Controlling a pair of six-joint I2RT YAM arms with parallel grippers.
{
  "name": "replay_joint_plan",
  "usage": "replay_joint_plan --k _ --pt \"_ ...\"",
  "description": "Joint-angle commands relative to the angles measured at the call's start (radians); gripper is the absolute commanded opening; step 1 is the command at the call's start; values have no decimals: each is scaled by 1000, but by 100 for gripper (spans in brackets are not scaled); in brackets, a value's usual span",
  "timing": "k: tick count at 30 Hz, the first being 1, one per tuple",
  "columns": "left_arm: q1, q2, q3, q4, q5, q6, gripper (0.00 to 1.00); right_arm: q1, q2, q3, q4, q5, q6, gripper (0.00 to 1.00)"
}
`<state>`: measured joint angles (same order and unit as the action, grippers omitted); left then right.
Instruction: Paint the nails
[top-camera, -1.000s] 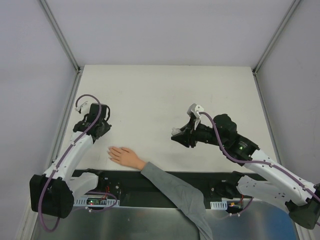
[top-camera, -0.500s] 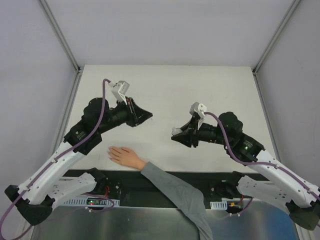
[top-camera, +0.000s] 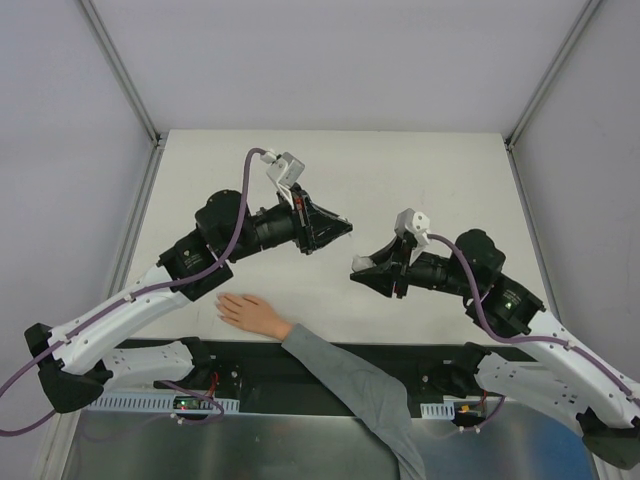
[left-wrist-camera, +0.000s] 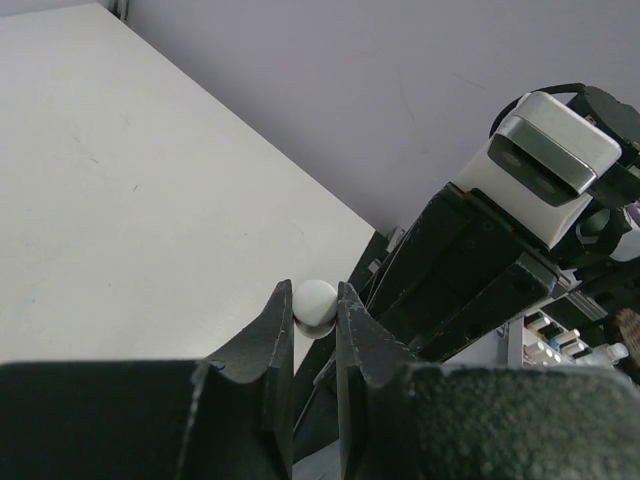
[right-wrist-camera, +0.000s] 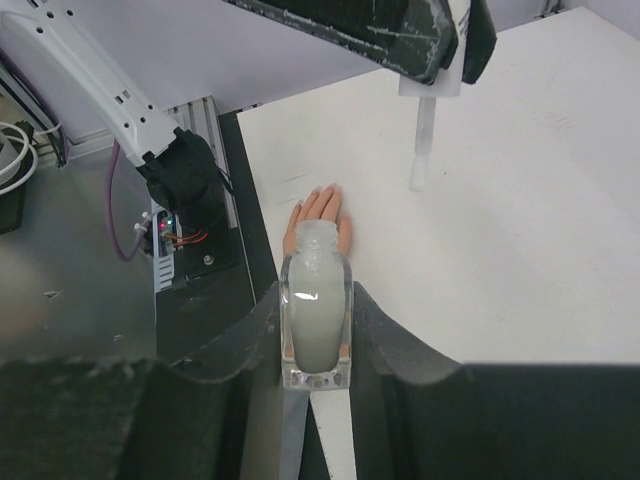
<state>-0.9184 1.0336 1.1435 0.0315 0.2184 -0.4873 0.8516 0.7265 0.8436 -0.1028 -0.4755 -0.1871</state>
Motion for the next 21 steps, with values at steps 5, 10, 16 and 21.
replay_joint_plan --k 5,10,16,21 --pt "-10 -15 48 84 30 -4 0 1 -33 49 51 95 -23 0" --pt "-11 -12 45 84 55 -23 0 1 -22 61 52 113 -26 0" --pt "-10 -10 42 85 81 -40 0 0 -15 66 52 126 -28 0" --pt "-11 -6 39 102 96 -56 0 0 -3 69 60 115 -26 0"
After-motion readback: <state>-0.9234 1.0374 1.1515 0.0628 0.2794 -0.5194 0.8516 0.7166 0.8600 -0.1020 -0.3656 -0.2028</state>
